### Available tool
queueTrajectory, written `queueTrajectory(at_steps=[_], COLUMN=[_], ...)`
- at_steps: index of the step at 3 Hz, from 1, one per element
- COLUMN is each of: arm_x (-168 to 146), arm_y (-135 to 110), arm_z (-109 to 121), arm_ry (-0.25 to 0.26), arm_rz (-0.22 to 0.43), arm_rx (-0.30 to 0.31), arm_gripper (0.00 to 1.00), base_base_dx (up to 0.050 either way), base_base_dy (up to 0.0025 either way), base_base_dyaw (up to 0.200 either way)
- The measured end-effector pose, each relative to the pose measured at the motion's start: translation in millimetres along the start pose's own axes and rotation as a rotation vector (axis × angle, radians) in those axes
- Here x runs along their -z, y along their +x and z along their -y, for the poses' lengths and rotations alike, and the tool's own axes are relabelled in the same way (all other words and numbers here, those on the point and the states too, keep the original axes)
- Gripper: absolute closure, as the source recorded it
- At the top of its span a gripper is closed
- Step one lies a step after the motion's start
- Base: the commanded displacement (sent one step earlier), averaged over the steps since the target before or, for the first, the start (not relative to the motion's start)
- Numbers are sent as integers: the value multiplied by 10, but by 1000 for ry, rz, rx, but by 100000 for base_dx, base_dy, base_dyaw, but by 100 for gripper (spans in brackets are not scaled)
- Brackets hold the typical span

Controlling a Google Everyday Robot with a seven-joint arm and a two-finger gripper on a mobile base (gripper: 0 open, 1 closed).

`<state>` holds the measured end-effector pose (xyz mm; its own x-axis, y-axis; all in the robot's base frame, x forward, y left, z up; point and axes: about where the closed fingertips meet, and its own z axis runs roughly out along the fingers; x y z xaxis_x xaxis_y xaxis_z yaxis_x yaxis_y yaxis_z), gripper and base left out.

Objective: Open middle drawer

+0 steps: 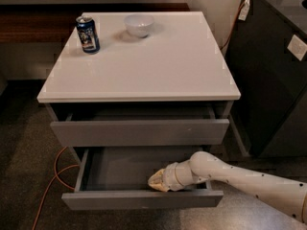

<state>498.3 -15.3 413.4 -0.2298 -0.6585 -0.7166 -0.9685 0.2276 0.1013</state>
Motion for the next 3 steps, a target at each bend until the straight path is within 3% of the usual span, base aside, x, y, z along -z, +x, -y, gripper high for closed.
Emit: queueTrajectory(at_steps=[3], arm_x=[-169], arm_y=[-160], arm_z=[-539], arm_ry=[-52], arm_rz=[52], arm_rx=[38], arm_gripper=[100], base_base_dx=[0], base_base_dy=[0], base_base_dyaw=[0])
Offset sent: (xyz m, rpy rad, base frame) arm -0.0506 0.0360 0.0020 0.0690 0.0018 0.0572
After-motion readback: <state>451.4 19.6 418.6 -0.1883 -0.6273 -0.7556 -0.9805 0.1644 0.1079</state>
